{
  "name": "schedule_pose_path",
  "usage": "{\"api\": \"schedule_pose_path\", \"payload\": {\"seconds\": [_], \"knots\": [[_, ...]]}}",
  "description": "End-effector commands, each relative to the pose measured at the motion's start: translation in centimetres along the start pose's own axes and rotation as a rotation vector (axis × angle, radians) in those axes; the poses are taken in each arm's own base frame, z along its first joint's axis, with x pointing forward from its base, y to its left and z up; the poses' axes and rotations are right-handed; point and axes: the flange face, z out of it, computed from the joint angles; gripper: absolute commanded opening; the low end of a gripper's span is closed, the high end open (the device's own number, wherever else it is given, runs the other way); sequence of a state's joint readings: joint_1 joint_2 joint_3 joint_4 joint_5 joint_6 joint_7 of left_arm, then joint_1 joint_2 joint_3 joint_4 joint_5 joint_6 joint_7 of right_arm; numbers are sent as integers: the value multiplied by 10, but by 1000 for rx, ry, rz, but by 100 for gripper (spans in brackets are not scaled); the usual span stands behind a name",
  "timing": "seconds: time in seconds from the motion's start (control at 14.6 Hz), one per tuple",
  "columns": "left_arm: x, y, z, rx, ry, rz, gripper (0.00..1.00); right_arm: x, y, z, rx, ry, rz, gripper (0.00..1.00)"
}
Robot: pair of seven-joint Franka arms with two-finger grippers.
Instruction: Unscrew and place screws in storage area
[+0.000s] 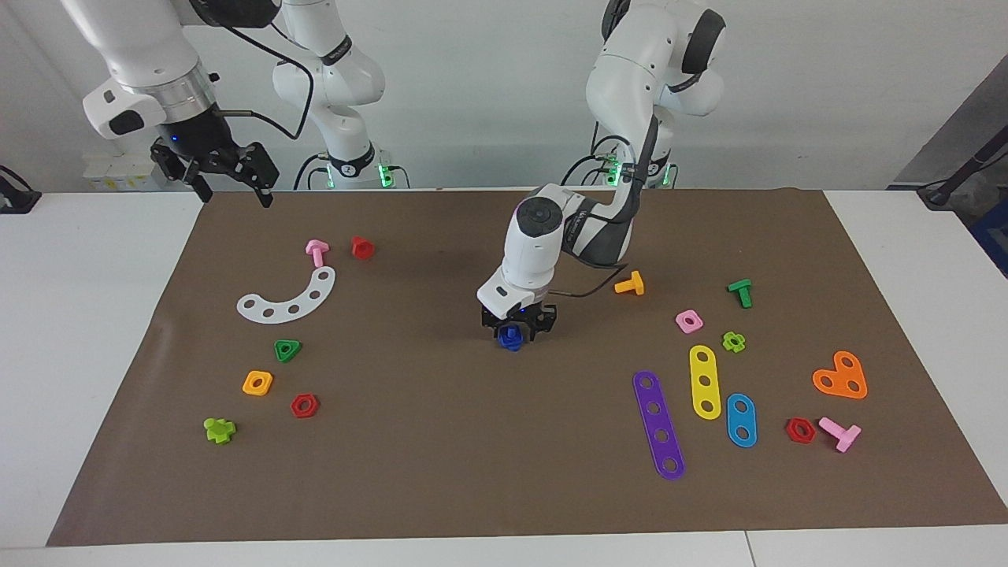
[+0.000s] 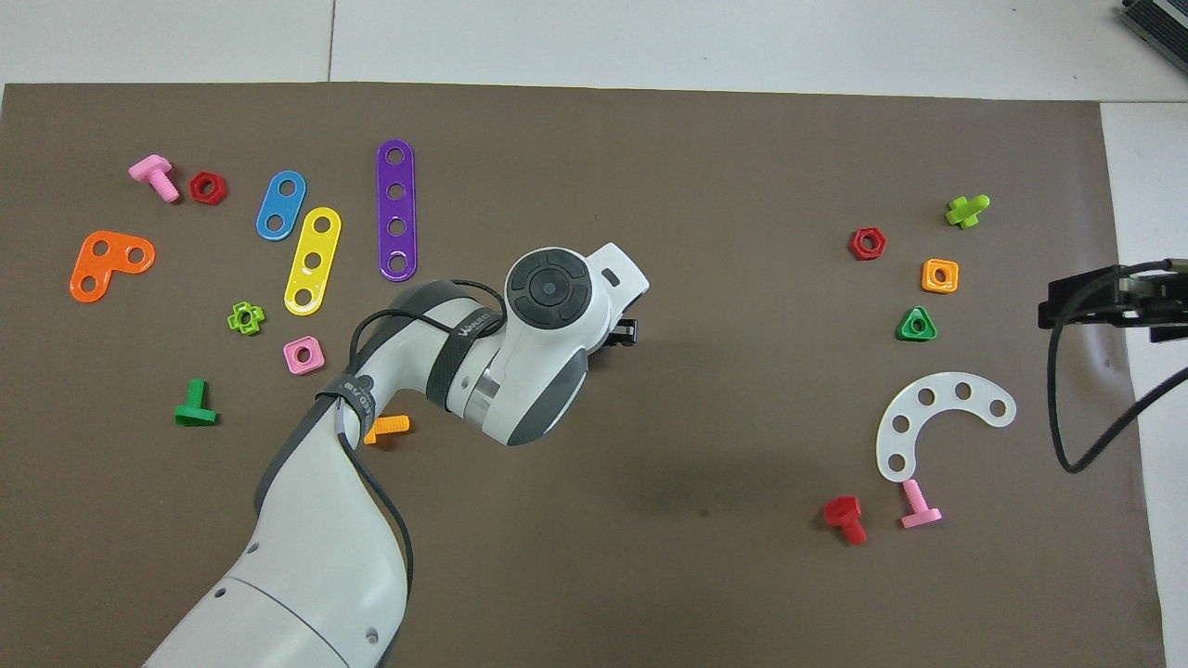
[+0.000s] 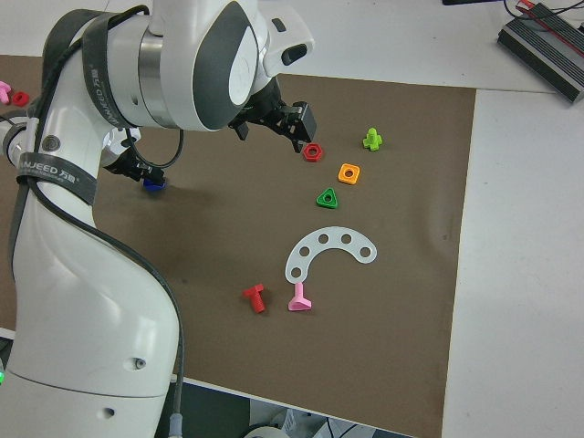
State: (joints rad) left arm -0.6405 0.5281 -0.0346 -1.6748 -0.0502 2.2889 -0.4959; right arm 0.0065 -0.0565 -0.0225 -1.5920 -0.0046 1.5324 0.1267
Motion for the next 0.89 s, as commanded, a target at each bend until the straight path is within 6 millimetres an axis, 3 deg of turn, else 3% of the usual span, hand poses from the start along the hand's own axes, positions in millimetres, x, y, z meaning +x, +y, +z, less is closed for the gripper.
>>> {"api": "schedule_pose_path", "payload": {"seconds": [0.0, 0.82], "knots": [[-3, 2, 1, 22, 14, -19, 77, -6, 3, -1, -12, 2, -4, 100], [-4, 9, -4, 20, -1, -135, 62, -7, 7, 0, -12, -2, 0, 100]]}}
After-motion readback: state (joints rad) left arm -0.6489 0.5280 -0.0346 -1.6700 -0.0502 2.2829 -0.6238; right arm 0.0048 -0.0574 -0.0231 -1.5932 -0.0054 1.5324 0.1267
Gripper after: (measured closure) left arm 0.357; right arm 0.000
